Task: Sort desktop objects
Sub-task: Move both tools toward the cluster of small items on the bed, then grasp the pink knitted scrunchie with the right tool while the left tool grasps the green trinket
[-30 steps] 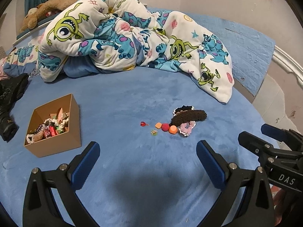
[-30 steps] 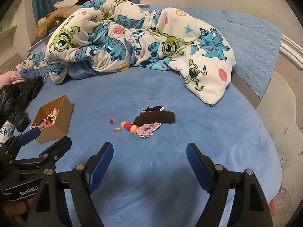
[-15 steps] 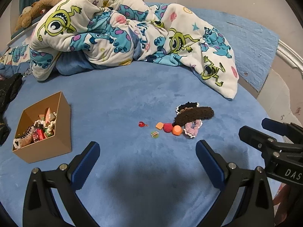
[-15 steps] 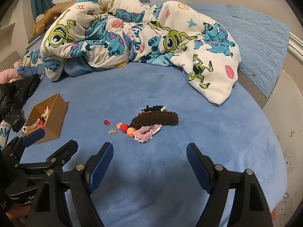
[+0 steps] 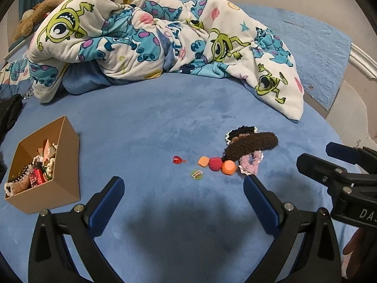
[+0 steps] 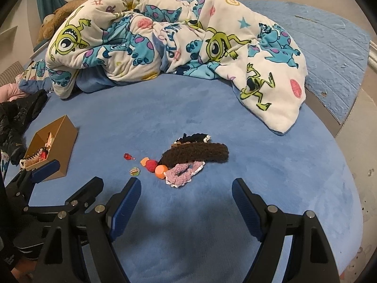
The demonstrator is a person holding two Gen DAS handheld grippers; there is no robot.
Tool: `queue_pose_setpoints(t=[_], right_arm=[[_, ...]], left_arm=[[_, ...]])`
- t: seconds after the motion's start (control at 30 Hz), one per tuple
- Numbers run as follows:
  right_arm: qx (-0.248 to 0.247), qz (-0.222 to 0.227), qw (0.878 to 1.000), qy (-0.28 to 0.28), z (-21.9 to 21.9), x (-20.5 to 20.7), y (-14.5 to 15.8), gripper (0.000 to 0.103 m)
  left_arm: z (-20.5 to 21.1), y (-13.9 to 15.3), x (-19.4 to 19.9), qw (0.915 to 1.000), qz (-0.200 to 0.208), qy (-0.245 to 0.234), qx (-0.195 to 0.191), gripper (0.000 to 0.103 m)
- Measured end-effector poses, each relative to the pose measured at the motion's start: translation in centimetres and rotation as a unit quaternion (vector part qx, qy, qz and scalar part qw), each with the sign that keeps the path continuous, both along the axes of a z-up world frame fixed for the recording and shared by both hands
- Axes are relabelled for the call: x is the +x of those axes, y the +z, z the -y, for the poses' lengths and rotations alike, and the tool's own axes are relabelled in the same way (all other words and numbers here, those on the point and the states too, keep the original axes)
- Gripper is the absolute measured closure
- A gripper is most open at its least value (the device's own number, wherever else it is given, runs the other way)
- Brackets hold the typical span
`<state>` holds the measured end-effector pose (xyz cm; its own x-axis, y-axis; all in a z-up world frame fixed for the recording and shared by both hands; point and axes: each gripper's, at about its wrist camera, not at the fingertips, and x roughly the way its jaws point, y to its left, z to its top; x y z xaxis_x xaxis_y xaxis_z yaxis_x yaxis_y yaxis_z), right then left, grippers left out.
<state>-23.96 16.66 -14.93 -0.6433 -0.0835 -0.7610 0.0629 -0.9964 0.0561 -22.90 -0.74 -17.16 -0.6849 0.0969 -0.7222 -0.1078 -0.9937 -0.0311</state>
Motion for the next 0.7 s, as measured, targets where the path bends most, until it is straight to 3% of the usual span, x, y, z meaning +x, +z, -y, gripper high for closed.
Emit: queue_pose_setpoints(t=[0.4,0.7], right_arm=[[0.0,0.01,1.0,0.013,0.4,-2.1,-2.7,0.021],[-0.002,0.026,0.999,0.024,0.7,-3.9,-5.6,0.021]], left_arm=[[0.8,-2.9,-2.6,0.9998,0.001,-0.003,-0.017,0.003],[0.6,-5.2,-4.4,0.9993,0.0,-0.036,-0.01,0.005]])
